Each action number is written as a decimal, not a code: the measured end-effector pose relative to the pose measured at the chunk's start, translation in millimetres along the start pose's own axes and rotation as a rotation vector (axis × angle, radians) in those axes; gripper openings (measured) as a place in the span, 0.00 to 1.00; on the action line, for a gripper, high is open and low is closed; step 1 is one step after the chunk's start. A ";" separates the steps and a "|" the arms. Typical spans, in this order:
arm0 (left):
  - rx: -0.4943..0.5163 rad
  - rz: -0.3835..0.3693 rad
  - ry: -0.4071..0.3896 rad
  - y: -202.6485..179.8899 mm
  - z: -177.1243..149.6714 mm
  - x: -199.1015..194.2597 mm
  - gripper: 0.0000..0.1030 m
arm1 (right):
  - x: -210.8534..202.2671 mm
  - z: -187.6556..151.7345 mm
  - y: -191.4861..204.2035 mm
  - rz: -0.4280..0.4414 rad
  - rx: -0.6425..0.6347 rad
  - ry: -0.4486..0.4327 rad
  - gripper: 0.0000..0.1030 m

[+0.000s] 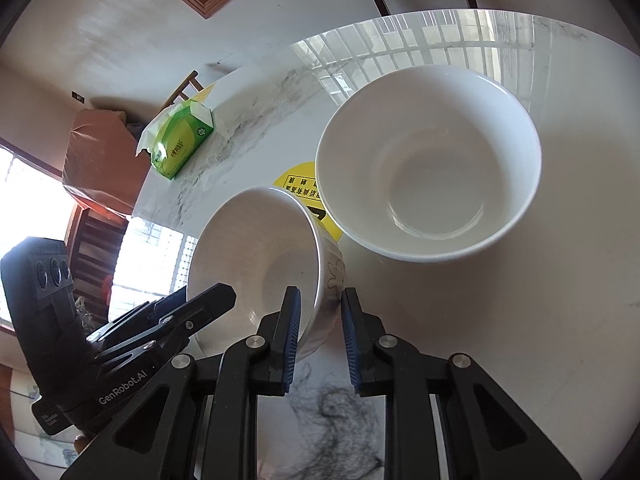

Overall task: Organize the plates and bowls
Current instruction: 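Lift the Rabbit bowl and carry it over the pink bowl with both tools, then lower the Rabbit bowl into the pink bowl and open both tools, then move both tools to the blue-striped Dog bowl and grasp its rim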

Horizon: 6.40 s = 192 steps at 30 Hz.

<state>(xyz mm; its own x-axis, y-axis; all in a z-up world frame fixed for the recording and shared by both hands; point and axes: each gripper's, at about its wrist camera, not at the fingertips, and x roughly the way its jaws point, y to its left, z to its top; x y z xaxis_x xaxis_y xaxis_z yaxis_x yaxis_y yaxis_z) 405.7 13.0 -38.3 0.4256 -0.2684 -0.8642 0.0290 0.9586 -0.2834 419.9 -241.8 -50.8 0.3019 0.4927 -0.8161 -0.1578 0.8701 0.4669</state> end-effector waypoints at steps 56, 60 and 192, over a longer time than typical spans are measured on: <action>0.140 -0.037 0.014 -66.0 -214.3 -140.2 0.17 | -110.3 -213.1 29.8 0.004 -0.020 0.035 0.16; 0.164 -0.015 0.004 -67.2 -216.8 -137.3 0.17 | -109.7 -213.0 30.1 -0.008 -0.027 0.043 0.16; 0.245 -0.022 -0.019 -99.0 57.0 51.2 0.13 | -30.5 52.7 -100.9 -0.001 0.086 -0.147 0.19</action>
<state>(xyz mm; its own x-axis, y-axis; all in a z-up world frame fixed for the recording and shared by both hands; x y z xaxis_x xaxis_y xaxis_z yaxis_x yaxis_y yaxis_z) 476.2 -90.2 -30.9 0.4394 -0.2894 -0.8504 0.2560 0.9478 -0.1903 476.1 -345.2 -55.1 0.4370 0.4793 -0.7611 -0.0785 0.8633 0.4986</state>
